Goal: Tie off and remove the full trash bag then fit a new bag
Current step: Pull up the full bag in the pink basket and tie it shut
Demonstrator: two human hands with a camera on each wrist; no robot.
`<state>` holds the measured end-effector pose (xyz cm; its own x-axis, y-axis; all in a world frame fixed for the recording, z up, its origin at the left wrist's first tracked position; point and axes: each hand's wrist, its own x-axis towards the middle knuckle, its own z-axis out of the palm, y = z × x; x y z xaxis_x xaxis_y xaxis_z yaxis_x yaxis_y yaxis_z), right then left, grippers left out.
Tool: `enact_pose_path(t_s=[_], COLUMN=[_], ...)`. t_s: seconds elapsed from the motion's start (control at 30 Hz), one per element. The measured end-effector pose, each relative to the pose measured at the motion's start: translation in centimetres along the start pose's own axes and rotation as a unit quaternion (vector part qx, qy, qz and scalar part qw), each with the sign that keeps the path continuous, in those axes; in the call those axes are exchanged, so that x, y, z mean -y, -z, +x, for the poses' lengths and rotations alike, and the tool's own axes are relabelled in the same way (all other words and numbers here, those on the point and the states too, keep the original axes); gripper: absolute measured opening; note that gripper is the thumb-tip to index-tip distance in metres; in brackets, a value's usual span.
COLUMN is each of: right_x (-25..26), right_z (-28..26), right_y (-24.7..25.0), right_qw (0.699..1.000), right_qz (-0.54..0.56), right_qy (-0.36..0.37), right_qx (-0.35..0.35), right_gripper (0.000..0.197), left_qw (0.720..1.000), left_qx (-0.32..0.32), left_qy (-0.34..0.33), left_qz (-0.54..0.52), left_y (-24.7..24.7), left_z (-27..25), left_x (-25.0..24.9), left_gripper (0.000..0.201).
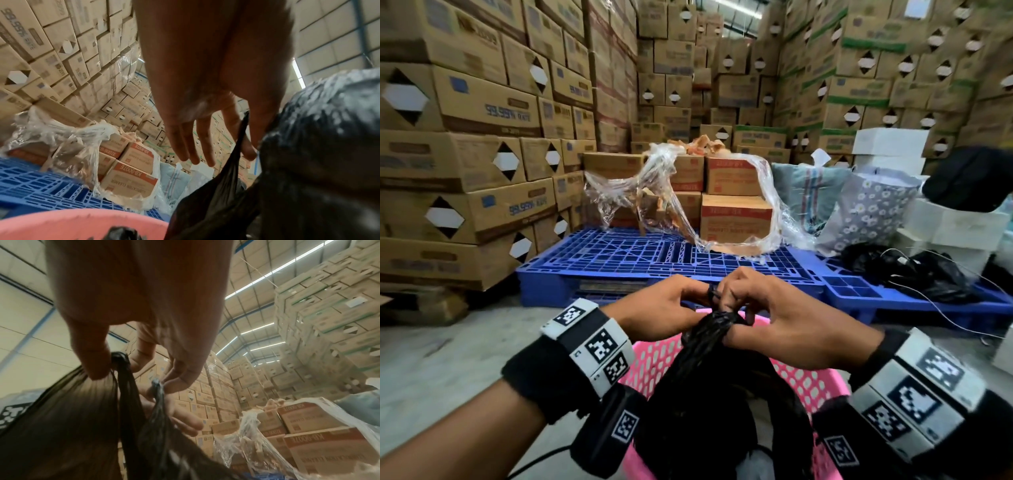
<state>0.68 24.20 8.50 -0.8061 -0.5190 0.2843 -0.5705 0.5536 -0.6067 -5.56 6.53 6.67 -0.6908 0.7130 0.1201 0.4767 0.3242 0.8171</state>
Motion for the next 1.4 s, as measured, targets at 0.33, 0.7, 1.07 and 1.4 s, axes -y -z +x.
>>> enact_pose_path(t_s=[0.33, 0.7, 1.07, 1.4], right_x=[-2.2, -3.5, -1.6, -2.6], right_z=[-3.2, -3.5, -2.1, 0.3], right_y=[4.2, 4.0, 2.9, 1.5], right_qw=[0.983, 0.985, 0.992, 0.97], right_qz=[0.012, 0.129, 0.115, 0.194], right_qy=[-0.097, -0.107, -0.036, -0.064], right_qx=[0.155, -0.04, -0.038, -0.129], right_gripper=[0.033, 0.03, 0.004, 0.004], left_qw=[0.985, 0.977, 0.987, 0.991], left_qx=[-0.054, -0.085, -0.104, -0.109], left_qy=[0.071, 0.12, 0.112, -0.004], left_qz=[0.149, 0.156, -0.048, -0.082], left_y=[3.8, 4.3, 1.1, -4.3], left_z=[-2.7, -4.3, -2.2, -0.5], left_x=[0.4, 2.5, 0.8, 0.0], left_gripper=[0.043, 0.018, 0.034, 0.039])
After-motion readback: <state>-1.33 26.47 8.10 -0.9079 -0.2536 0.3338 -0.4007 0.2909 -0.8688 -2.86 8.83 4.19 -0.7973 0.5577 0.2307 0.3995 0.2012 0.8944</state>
